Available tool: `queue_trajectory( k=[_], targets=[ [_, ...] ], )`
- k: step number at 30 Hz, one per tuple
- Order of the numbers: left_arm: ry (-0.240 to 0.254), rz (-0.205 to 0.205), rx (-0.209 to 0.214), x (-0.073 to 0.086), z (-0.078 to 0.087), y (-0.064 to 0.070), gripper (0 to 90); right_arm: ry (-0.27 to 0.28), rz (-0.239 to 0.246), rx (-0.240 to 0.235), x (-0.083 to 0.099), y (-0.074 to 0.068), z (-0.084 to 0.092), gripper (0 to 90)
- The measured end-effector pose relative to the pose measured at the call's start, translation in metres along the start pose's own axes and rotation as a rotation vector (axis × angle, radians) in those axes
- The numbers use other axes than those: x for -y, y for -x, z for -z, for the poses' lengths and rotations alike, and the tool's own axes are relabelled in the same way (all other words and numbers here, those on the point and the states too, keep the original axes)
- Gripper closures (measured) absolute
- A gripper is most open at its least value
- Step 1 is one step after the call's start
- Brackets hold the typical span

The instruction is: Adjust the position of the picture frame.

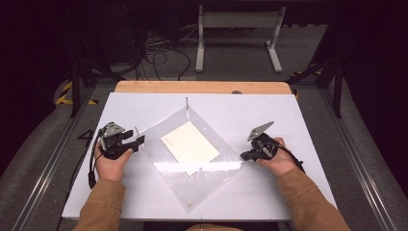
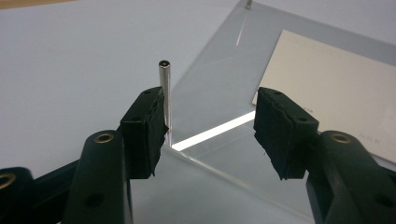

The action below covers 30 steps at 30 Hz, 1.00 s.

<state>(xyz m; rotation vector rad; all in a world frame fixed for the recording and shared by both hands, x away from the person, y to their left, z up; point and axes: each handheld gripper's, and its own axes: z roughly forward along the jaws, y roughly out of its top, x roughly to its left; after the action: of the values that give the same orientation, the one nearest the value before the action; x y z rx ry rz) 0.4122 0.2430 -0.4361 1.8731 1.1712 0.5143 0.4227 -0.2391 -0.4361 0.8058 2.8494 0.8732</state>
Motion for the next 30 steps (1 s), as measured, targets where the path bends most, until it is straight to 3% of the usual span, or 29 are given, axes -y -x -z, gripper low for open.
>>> queue_trajectory(
  k=[5,9,11,14,18,22,24,25,27,30],
  targets=[
    [0.006,0.031,-0.019,0.0,-0.002,-0.005,42.4,-0.009,0.035,-0.048,-0.006,-0.016,-0.007,90.0],
    [0.038,0.08,-0.077,0.002,-0.008,-0.013,38.7,0.002,0.087,-0.122,-0.013,-0.036,-0.018,90.0],
    [0.051,0.087,-0.114,0.002,-0.012,-0.016,39.0,0.002,0.115,-0.124,-0.015,-0.04,-0.019,90.0],
    [0.079,0.074,-0.173,0.002,-0.021,-0.02,40.2,0.013,0.11,-0.12,-0.014,-0.04,-0.019,90.0],
    [0.093,0.072,-0.178,0.002,-0.029,-0.024,43.8,0.028,0.112,-0.071,-0.013,-0.037,-0.015,90.0],
    [0.094,0.088,-0.178,-0.001,-0.036,-0.027,52.1,0.083,0.09,-0.058,-0.011,-0.036,-0.007,90.0],
    [0.108,0.079,-0.198,-0.003,-0.038,-0.027,71.9,0.102,0.087,-0.049,-0.01,-0.035,-0.003,90.0],
    [0.122,0.081,-0.196,-0.003,-0.039,-0.027,71.9,0.107,0.082,-0.05,-0.01,-0.034,-0.002,90.0],
    [0.125,0.07,-0.207,-0.003,-0.041,-0.028,84.3,0.121,0.078,-0.044,-0.008,-0.033,0.001,90.0],
    [0.125,0.053,-0.211,-0.003,-0.04,-0.027,84.9,0.134,0.071,-0.038,-0.006,-0.032,0.004,90.0]
  ],
)
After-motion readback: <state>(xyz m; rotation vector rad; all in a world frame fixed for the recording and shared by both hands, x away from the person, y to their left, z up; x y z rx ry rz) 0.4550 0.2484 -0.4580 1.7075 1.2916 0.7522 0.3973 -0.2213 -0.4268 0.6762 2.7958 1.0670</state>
